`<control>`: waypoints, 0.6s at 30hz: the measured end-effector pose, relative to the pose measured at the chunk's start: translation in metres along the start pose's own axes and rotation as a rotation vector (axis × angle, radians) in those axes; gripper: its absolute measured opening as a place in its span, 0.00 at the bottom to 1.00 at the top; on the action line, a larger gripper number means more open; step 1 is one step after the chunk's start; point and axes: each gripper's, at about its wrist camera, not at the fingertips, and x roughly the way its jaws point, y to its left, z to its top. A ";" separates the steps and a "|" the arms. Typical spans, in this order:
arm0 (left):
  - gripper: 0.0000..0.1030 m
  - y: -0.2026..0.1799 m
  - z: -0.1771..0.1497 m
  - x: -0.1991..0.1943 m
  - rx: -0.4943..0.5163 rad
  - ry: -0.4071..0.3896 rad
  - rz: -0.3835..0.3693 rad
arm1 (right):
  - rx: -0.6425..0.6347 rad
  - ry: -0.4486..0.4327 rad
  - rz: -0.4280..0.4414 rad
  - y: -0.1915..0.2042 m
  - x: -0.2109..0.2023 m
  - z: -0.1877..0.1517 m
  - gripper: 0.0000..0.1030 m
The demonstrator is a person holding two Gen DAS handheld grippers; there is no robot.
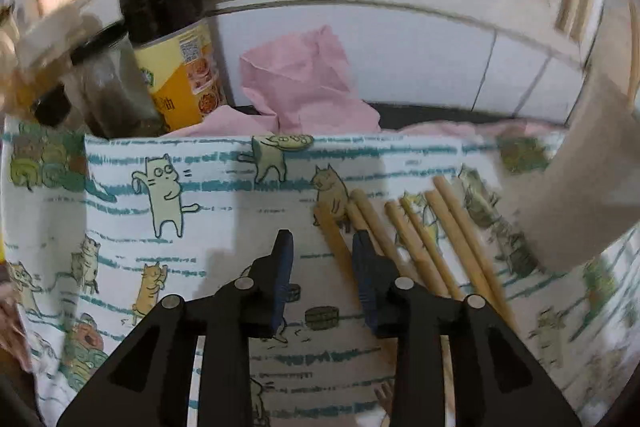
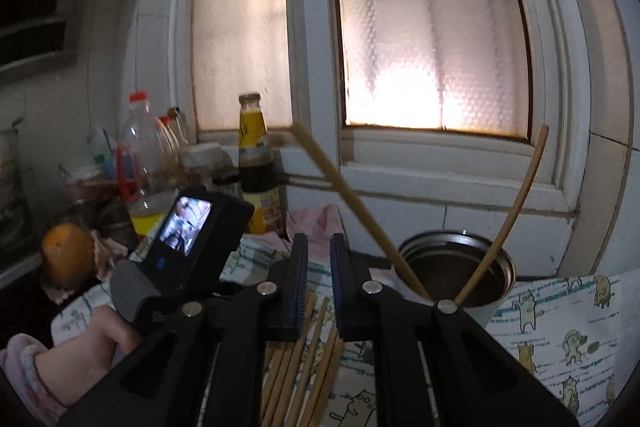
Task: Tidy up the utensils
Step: 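Grasp another chopstick from the pile with the right gripper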
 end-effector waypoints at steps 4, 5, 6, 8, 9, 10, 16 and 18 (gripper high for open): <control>0.24 0.005 0.004 0.002 -0.036 0.027 -0.035 | 0.017 0.057 -0.027 0.001 0.014 -0.004 0.10; 0.14 0.011 0.004 -0.001 -0.060 0.029 -0.042 | 0.020 0.067 -0.027 0.001 0.016 -0.004 0.10; 0.13 0.016 0.004 -0.002 -0.078 0.029 -0.046 | 0.022 0.087 -0.030 0.002 0.019 -0.006 0.10; 0.12 0.026 0.003 -0.006 -0.103 0.032 -0.078 | 0.028 0.119 -0.028 0.004 0.023 -0.008 0.10; 0.12 0.030 0.003 -0.008 -0.117 0.035 -0.100 | 0.030 0.147 -0.015 0.005 0.028 -0.010 0.10; 0.11 0.033 0.003 -0.010 -0.129 0.036 -0.120 | 0.030 0.169 -0.016 0.005 0.030 -0.012 0.10; 0.08 0.065 0.004 -0.057 -0.190 -0.129 -0.201 | 0.056 0.356 0.050 0.003 0.060 -0.028 0.10; 0.07 0.071 0.003 -0.072 -0.193 -0.195 -0.236 | 0.067 0.403 0.079 0.003 0.068 -0.034 0.10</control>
